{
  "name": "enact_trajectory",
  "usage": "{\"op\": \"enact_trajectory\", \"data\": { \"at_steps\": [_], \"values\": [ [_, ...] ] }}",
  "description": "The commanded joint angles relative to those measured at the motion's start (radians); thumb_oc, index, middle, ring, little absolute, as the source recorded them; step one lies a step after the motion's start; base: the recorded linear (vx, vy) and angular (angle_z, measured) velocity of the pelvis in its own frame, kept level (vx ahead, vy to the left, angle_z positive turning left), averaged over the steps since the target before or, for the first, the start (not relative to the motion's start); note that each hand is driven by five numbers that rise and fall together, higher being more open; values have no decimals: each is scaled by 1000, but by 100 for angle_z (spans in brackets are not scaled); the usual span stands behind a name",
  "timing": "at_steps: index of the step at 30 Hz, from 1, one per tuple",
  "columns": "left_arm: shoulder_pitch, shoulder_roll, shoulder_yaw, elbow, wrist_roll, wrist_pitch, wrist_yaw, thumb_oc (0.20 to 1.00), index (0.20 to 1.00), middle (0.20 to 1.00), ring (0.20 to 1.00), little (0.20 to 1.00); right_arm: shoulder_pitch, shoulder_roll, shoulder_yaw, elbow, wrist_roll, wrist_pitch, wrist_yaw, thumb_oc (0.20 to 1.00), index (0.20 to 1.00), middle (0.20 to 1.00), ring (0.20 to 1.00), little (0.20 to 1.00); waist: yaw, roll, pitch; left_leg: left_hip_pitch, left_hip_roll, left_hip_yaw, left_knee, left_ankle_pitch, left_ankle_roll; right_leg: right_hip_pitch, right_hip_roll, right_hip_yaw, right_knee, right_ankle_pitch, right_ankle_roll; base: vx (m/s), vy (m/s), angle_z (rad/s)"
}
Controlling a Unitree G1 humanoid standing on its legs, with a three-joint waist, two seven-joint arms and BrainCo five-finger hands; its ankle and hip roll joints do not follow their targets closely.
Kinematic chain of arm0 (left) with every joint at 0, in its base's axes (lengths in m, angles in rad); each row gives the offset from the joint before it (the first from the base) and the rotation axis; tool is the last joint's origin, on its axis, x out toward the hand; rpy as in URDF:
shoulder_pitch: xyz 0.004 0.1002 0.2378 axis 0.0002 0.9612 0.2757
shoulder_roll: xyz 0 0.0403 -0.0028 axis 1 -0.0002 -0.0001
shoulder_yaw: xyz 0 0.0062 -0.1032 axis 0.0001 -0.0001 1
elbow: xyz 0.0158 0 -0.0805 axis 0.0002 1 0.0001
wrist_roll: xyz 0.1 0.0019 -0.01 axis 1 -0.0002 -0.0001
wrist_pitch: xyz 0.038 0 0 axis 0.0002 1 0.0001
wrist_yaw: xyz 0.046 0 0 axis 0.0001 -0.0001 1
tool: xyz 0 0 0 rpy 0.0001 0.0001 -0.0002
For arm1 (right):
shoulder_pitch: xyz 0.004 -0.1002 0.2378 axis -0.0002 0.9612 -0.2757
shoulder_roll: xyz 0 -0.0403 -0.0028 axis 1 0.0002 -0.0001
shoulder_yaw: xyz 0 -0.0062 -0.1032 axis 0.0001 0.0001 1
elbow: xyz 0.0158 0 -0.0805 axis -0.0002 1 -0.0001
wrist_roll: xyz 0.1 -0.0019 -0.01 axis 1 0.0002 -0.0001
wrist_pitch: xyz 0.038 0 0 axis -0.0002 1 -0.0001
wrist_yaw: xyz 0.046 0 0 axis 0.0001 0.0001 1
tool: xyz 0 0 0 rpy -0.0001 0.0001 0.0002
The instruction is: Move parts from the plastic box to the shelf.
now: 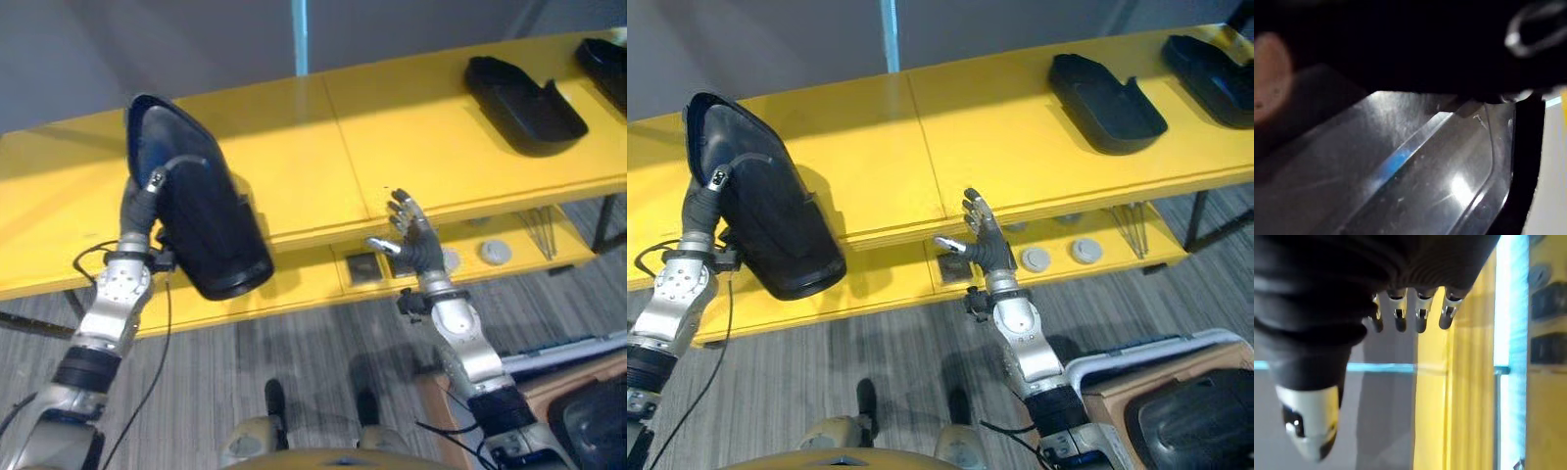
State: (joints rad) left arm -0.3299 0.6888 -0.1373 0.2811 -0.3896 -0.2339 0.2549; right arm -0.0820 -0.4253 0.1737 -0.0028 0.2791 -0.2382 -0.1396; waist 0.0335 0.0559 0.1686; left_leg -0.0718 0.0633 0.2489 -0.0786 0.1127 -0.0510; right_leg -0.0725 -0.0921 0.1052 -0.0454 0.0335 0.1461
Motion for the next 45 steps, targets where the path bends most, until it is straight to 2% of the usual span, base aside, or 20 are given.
{"op": "enact_trajectory", "data": {
  "at_steps": [1,3,4,6,7,9,10,13,15,22,30,31,32,33,45],
  "values": [
    [-169,58,39,95,-25,-31,-8,200,200,200,200,200,14,-33,-39,-104,-12,-51,38,1000,1000,1000,1000,1000,-18,-13,-31,46,23,35,27,-150,-73,-11,67,15,63,-135,59,-31,24,-15],
    [-234,95,24,172,-68,-31,-21,200,200,200,200,200,55,-48,-36,-114,-20,-52,62,1000,1000,1000,1000,1000,-36,-14,-22,34,30,46,16,-137,-76,-41,71,16,61,-125,63,-53,11,-16],
    [-304,126,1,276,-115,-14,-50,200,200,200,200,200,84,-62,-18,-114,-27,-48,89,1000,1000,1000,1000,1000,-57,-14,-11,19,37,60,5,-123,-78,-73,76,18,58,-114,68,-55,8,-21],
    [-310,127,-3,280,-117,-16,-52,200,200,200,200,200,83,-60,-19,-114,-27,-48,90,1000,1000,1000,1000,1000,-56,-15,-12,17,37,60,4,-123,-78,-76,76,18,59,-114,67,-24,4,-13],
    [-397,166,-38,394,-142,0,-74,200,200,200,200,200,98,-65,11,-104,-17,-44,115,1000,1000,1000,1000,1000,-74,-14,-1,-1,42,72,-1,-110,-81,-104,82,16,57,-101,72,-6,2,-12],
    [-470,206,-68,486,-138,13,-92,200,200,200,200,200,109,-73,35,-103,-17,-46,139,1000,1000,1000,1000,1000,-82,-14,8,-19,47,79,-4,-101,-84,-127,86,12,55,-91,76,3,-4,-15],
    [-536,254,-91,549,-119,16,-96,200,200,200,200,200,107,-86,61,-91,-22,-50,158,1000,1000,1000,1000,1000,-85,-16,21,-38,52,80,-5,-93,-86,-151,91,11,54,-82,79,10,-7,-19],
    [-576,273,-110,593,-109,22,-100,200,200,200,200,200,100,-86,75,-80,-17,-51,166,1000,1000,1000,1000,1000,-85,-20,25,-50,55,79,-5,-87,-87,-162,92,10,53,-78,80,19,-16,-16],
    [-666,339,-158,670,-54,30,-99,200,200,200,200,200,81,-103,97,-71,-24,-55,178,1000,1000,1000,1000,1000,-83,-23,36,-70,62,80,-7,-77,-91,-183,96,6,45,-67,82,61,-25,-1],
    [-802,466,-230,762,60,50,-67,200,200,200,200,200,68,-119,72,-62,-15,-69,171,1000,1000,1000,1000,1000,-74,-26,60,-97,69,89,-9,-66,-97,-216,97,-4,41,-55,87,58,-10,-1],
    [-873,539,-310,850,207,89,-36,200,200,200,200,200,97,-116,55,-54,4,-71,189,1000,1000,1000,1000,1000,-69,-27,73,-107,74,100,-9,-64,-102,-229,105,-1,42,-53,86,43,-2,1],
    [-873,542,-313,857,221,94,-35,322,322,322,322,322,100,-118,54,-57,6,-74,191,1000,1000,1000,1000,1000,-70,-27,73,-107,77,103,-9,-65,-102,-233,106,-2,43,-52,86,0,0,0],
    [-875,542,-314,864,226,96,-33,815,815,815,815,815,103,-117,55,-57,8,-76,193,1000,1000,1000,1000,1000,-71,-26,74,-109,77,105,-9,-63,-103,-236,107,-4,43,-52,86,0,0,0],
    [-873,539,-313,870,231,98,-33,1000,1000,1000,1000,1000,104,-116,56,-58,7,-77,194,1000,1000,1000,1000,1000,-71,-26,75,-110,77,107,-9,-63,-104,-238,107,-6,44,-51,87,0,0,0],
    [-800,465,-228,870,192,92,-13,1000,1000,1000,1000,1000,109,-111,43,-41,-29,-84,150,1000,1000,1000,1000,1000,-77,-18,85,-96,88,118,-2,-72,-105,-231,115,-6,54,-62,84,5,4,-3]
  ]
}}
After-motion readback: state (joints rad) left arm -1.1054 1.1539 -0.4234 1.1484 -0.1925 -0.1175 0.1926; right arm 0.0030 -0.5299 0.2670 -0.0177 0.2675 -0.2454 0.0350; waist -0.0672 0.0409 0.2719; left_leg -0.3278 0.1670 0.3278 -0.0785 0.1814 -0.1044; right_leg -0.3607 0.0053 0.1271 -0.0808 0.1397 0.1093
